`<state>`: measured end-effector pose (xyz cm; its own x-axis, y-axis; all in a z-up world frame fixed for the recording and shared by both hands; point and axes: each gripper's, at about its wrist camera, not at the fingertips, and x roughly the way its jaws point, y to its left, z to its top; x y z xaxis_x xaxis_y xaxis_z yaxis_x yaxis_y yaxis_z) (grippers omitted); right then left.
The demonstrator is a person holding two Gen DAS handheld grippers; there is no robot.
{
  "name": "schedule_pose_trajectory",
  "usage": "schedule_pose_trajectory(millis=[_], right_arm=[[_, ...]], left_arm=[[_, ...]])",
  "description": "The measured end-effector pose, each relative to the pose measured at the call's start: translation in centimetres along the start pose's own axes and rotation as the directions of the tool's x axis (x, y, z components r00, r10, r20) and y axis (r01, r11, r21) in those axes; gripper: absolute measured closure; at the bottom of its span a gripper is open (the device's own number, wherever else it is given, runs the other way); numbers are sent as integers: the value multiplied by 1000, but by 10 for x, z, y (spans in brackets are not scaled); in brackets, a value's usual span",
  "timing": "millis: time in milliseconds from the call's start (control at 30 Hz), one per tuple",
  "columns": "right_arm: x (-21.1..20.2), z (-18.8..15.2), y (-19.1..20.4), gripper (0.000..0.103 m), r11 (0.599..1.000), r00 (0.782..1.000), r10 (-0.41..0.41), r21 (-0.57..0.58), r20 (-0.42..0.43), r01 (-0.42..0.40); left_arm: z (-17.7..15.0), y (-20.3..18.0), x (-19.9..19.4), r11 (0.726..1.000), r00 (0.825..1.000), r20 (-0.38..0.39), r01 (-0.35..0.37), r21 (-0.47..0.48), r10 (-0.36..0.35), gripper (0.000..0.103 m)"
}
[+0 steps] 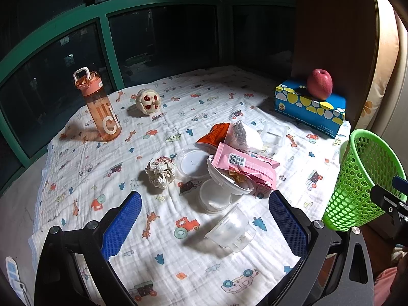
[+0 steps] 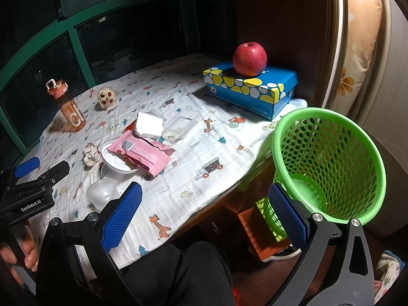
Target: Collect trash
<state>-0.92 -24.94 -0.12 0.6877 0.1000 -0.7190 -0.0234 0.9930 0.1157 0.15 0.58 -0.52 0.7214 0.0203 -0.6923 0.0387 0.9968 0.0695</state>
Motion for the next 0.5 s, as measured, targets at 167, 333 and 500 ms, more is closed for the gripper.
schedule_pose_trajectory(millis=[167, 333, 500], right_arm=[[0, 1, -1, 5, 1000, 1000, -1, 0, -1, 1], [1, 1, -1, 5, 1000, 1000, 1, 0, -5, -1], [1, 1, -1, 5, 1000, 1000, -1, 4, -6, 1]], left_arm=[[0, 0, 0, 1000, 1000, 1, -2, -1, 2, 6], [1, 0, 0, 1000, 1000, 1, -3, -1, 3, 6], [0, 0, 0, 1000, 1000, 1, -2, -2, 2, 6]])
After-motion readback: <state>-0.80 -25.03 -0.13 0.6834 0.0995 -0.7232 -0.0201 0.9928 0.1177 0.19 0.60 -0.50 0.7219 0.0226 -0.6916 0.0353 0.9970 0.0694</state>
